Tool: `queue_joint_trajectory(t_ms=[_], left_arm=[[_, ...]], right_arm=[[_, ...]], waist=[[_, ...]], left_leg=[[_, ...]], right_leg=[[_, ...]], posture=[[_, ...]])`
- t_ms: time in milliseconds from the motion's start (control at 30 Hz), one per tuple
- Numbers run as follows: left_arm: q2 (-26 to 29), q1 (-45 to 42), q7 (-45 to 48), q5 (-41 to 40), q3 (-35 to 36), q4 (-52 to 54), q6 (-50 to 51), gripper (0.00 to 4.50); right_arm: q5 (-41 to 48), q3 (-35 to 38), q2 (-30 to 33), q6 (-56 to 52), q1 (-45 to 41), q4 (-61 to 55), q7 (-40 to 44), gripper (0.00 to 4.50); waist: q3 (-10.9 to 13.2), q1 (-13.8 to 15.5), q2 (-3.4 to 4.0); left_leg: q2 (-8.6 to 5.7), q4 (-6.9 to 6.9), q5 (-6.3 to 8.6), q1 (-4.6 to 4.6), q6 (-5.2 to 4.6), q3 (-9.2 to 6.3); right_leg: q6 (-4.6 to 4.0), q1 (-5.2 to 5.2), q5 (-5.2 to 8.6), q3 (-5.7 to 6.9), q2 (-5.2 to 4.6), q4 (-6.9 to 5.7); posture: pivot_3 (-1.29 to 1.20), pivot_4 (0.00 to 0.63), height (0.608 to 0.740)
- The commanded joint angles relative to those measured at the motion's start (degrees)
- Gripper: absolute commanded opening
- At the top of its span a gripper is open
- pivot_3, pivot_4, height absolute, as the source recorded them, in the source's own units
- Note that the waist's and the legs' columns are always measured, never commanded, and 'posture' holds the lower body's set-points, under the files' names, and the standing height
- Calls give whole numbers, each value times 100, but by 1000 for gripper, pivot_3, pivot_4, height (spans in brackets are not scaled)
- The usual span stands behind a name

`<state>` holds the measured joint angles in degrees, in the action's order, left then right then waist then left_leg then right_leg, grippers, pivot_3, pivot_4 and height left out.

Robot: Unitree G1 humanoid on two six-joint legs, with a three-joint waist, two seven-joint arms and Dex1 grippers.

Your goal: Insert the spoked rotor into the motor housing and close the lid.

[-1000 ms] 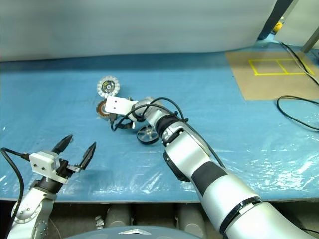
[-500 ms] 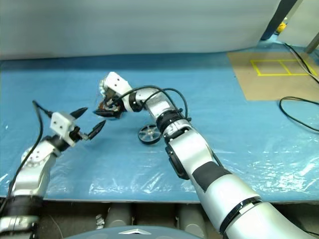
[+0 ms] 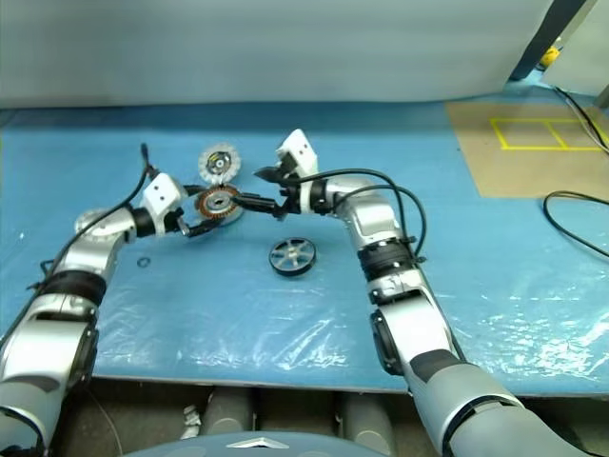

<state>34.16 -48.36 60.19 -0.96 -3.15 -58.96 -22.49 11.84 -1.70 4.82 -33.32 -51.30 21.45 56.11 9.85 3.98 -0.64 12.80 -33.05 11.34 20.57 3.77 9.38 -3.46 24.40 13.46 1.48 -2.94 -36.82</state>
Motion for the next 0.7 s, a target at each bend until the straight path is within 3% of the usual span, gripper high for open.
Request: queue_joint_trajectory(t_ms=[33, 267, 700], left_arm=[[112, -375, 390, 217, -128, -427, -386, 4462], [316, -746, 1025, 681, -434, -928, -609, 4462], [170, -1066, 790, 1193, -593, -1261, -782, 4462]], right_arm=[[356, 134, 61, -406, 137, -536, -260, 4500], [566, 59, 158, -662, 499, -1002, -608, 4500], [812, -7, 255, -759, 745, -1279, -933, 4500]], waist=[[0, 2, 0], [0, 20, 0], [0, 135, 0]], left_leg=[[-1, 0, 0, -1, 1, 0], [-3, 1, 2, 9, 4, -6], [-5, 1, 2, 12, 5, -7]], right_leg=[[0, 0, 0, -1, 0, 1], [1, 0, 0, 2, -1, 6], [2, 0, -1, 2, -4, 6]], posture=[[0, 150, 740], [0, 150, 740], [0, 150, 740]])
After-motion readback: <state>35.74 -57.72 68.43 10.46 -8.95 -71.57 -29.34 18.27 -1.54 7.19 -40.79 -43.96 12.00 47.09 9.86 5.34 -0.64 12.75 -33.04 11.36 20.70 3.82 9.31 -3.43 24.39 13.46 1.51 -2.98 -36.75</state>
